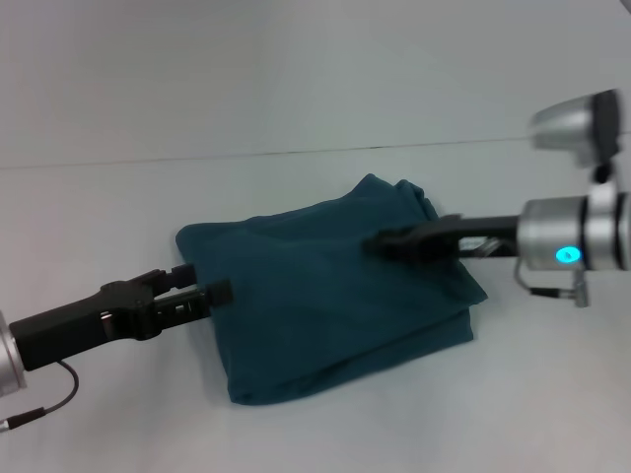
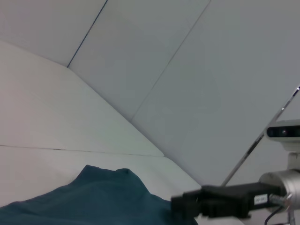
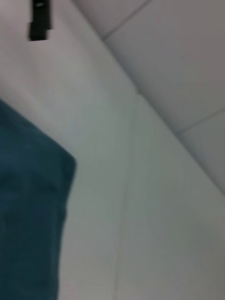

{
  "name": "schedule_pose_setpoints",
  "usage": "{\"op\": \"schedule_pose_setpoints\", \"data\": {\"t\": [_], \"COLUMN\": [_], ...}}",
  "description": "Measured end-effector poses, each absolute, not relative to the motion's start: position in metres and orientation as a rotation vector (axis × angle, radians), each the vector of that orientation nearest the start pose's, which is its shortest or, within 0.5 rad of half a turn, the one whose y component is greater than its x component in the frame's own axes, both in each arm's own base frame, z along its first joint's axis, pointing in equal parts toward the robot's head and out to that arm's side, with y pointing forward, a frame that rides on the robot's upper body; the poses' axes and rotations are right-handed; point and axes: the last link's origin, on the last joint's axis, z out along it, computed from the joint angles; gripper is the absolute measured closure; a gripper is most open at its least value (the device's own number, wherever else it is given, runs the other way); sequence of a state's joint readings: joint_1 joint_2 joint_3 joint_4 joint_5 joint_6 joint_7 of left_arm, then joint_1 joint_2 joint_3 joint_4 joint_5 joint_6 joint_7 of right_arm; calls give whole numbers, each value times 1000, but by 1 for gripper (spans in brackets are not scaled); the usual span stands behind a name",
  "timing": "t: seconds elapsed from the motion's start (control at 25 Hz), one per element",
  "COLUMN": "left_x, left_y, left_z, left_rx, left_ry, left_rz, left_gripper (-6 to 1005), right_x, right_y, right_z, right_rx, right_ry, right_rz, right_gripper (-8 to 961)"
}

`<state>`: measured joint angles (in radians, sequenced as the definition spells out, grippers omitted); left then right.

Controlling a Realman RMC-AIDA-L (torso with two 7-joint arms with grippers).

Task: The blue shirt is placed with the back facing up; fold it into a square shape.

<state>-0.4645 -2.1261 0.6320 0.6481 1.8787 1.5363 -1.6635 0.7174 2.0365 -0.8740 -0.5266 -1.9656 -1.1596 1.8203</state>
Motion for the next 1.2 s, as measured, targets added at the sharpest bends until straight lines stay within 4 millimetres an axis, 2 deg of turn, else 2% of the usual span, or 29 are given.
{"op": "schedule_pose_setpoints", "data": {"t": [0.12,0.32,0.36,0.64,0.88,1.2], "left_x": [-268,-268,-269,-269,-270,-271], "left_y": [321,320,320,320,320,321], "left_z": [-2,-2,-2,-2,-3,-3], "left_rx": [-2473,-2471,-2471,-2468,-2467,-2458], "left_ry": [-1118,-1119,-1120,-1125,-1130,-1131], "left_rz": [-982,-983,-983,-983,-971,-973], "left_gripper": [47,47,47,47,46,46], "right_x": [230,231,233,242,246,232], "right_y": [402,397,394,384,384,387], "right_z": [-39,-52,-53,-50,-50,-34], "right_rx": [-2556,-2591,-2603,-2650,-2633,-2619], "right_ry": [1051,1034,1035,1045,1032,900], "right_rz": [438,367,355,314,300,522], "right_gripper": [431,629,873,954,942,926]}}
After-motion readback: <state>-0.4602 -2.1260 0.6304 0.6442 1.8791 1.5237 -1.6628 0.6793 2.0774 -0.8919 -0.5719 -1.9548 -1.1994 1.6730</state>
